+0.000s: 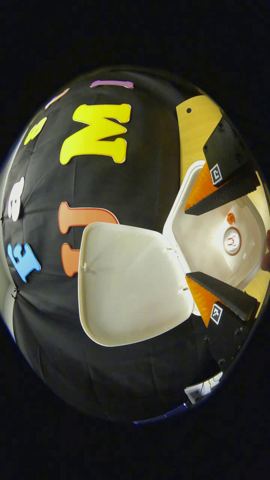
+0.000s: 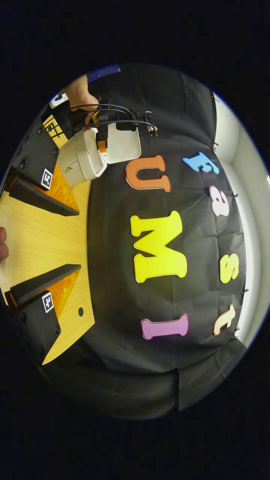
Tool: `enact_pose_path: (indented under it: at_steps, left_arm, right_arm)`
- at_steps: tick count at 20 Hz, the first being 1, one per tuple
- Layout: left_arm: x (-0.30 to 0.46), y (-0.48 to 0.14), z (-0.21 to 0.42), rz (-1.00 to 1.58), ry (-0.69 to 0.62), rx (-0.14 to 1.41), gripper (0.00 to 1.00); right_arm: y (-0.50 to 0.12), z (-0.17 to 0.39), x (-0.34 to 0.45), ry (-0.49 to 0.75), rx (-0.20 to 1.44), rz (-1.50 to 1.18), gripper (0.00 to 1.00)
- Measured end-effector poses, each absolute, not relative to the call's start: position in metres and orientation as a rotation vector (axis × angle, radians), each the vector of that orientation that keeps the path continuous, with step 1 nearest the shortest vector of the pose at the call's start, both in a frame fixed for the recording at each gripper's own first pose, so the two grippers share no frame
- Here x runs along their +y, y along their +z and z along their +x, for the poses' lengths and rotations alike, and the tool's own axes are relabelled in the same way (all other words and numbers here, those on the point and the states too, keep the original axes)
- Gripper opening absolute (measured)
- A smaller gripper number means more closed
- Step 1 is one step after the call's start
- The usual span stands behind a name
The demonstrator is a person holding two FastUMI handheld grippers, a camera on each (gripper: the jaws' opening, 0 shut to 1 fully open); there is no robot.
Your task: Press the lid of the desktop garbage bin to open it, pick up the crumpled paper on the desktop and throw it into the bin, then pick up the pop can on the desktop and drop it into the bin, and finally close the garbage bin lid.
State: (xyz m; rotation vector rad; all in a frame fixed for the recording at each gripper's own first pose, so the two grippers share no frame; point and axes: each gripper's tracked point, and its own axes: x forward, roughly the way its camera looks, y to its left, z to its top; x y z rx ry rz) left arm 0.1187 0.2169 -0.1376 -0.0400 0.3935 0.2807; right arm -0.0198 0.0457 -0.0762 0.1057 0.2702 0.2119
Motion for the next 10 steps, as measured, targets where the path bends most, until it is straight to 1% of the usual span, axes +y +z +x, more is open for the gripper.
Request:
enact_pose_path:
  at_steps: [4, 5, 9, 10]
  left_arm:
    - [0.211, -0.127, 0.109, -0.054, 0.307, 0.38, 0.98]
    - [0.21, -0.123, 0.105, -0.063, 0.323, 0.375, 0.98]
    - [0.197, -0.099, 0.097, -0.089, 0.404, 0.342, 0.98]
    - [0.193, -0.088, 0.098, -0.078, 0.419, 0.311, 0.98]
  right_arm:
    - [-0.08, -0.017, 0.051, 0.226, 0.28, 0.105, 0.83]
    - [-0.081, -0.016, 0.052, 0.232, 0.283, 0.104, 0.82]
    - [-0.082, -0.01, 0.051, 0.253, 0.283, 0.1, 0.83]
    - [-0.085, -0.008, 0.047, 0.247, 0.293, 0.096, 0.83]
